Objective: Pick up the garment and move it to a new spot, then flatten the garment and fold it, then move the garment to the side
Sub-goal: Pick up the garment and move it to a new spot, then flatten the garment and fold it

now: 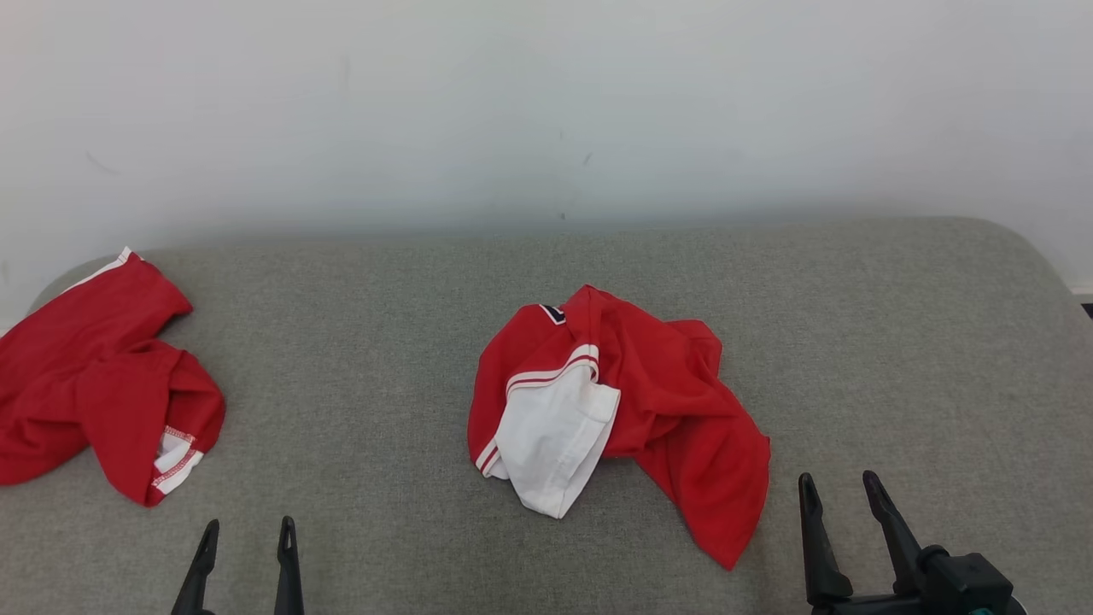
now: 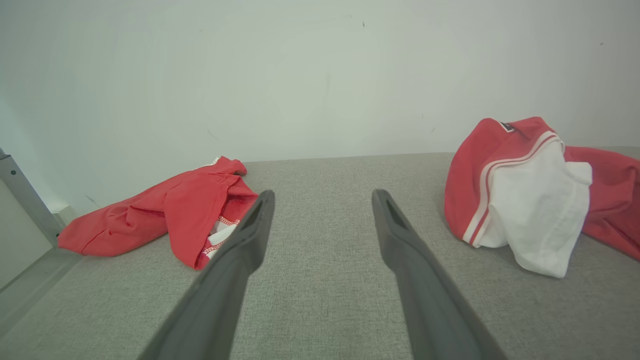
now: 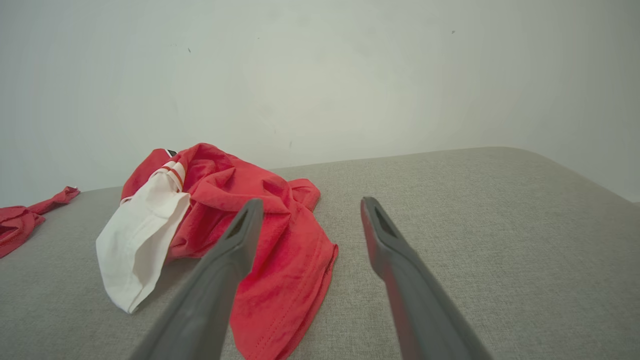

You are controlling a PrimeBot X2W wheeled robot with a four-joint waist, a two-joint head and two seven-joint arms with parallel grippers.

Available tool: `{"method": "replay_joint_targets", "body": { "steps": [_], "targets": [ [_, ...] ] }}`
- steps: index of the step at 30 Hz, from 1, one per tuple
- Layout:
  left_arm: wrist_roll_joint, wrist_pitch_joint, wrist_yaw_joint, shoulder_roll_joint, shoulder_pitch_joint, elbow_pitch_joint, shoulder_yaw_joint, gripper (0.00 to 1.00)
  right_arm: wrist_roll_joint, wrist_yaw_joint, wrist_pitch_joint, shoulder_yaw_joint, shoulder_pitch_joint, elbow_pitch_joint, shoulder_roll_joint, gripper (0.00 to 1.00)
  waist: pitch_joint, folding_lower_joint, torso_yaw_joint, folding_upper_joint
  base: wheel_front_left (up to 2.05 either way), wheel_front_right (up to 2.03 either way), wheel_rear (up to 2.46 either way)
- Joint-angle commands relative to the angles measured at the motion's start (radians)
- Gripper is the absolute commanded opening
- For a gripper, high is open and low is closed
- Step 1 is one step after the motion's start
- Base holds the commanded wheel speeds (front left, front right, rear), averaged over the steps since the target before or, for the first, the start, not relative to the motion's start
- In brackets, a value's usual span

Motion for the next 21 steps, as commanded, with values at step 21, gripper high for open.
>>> {"method": "replay_joint_targets", "body": {
  "steps": [21],
  "targets": [
    [0.013,-0.003,-0.015,-0.011,-0.002,0.008,0.02,1.0,0.01,-0.002,-0.001,0.011,0.001,0.008,0.0,1.0,0.007,0.0,-0.004,0.0,0.0,0.0,0.0]
  ]
}}
